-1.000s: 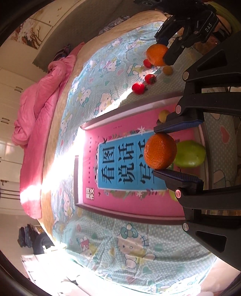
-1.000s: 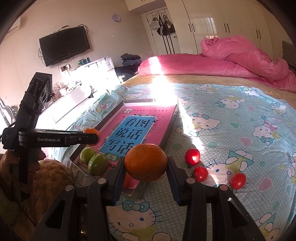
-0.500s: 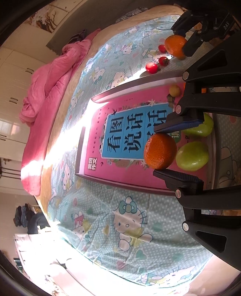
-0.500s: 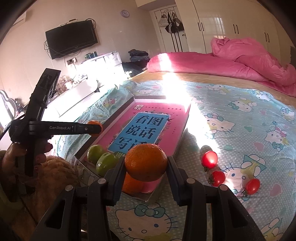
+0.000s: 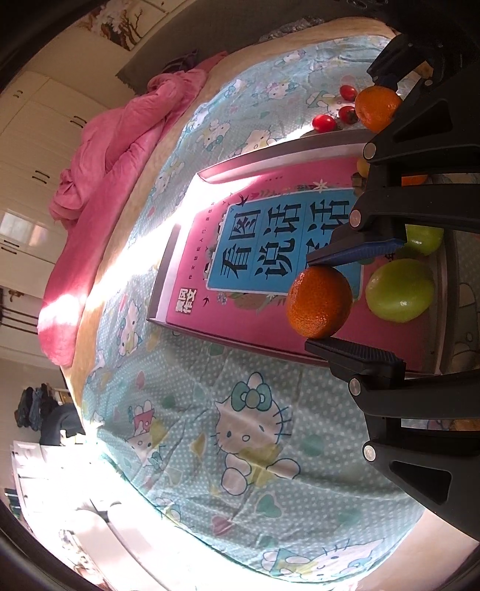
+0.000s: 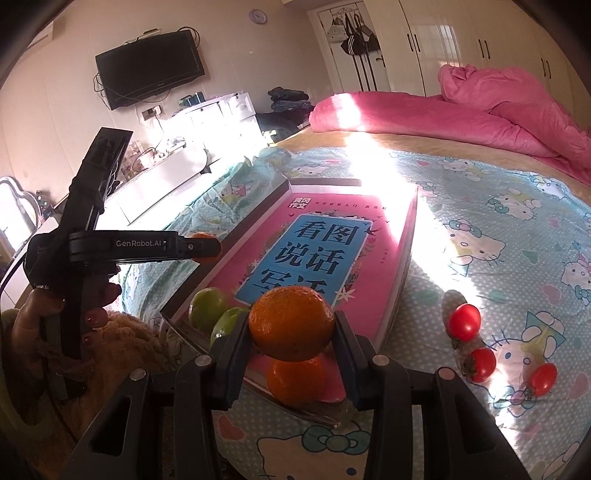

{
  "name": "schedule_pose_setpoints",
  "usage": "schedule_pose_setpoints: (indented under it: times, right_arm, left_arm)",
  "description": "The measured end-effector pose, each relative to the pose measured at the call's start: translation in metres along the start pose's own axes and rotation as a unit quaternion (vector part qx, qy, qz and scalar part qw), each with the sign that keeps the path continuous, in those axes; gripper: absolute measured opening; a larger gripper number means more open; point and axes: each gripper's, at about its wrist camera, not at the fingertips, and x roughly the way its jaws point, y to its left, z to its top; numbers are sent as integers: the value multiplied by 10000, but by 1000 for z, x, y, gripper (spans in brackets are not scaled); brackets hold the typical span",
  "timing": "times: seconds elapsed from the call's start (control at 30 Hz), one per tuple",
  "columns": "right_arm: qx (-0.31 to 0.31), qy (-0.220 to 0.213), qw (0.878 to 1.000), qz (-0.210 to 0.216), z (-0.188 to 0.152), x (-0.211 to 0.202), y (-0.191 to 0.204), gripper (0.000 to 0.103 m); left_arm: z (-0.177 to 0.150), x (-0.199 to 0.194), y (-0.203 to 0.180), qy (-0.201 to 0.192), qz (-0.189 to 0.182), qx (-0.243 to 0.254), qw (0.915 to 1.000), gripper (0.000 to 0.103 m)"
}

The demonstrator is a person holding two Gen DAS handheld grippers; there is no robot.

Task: Organize fruits
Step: 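Lower the small orange toward the apples while the right tool lowers the large orange onto the workbook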

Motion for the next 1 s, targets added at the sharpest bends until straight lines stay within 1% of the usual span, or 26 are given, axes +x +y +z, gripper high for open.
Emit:
schedule_pose_setpoints:
  times: [0.23,0.6,1.0]
  right_arm:
    - [-40,90,9999,35,4,12,5,43]
    - [20,240,9997,10,14,34,7,43]
    - [52,451,9990,-30,16,52,4,44]
  left_arm:
    - [3,9,3,92,-2,-68,9999,41]
    - [1,21,-4,280,109,83,9995,41]
    - [-1,29,-6,411,170,203,9988,41]
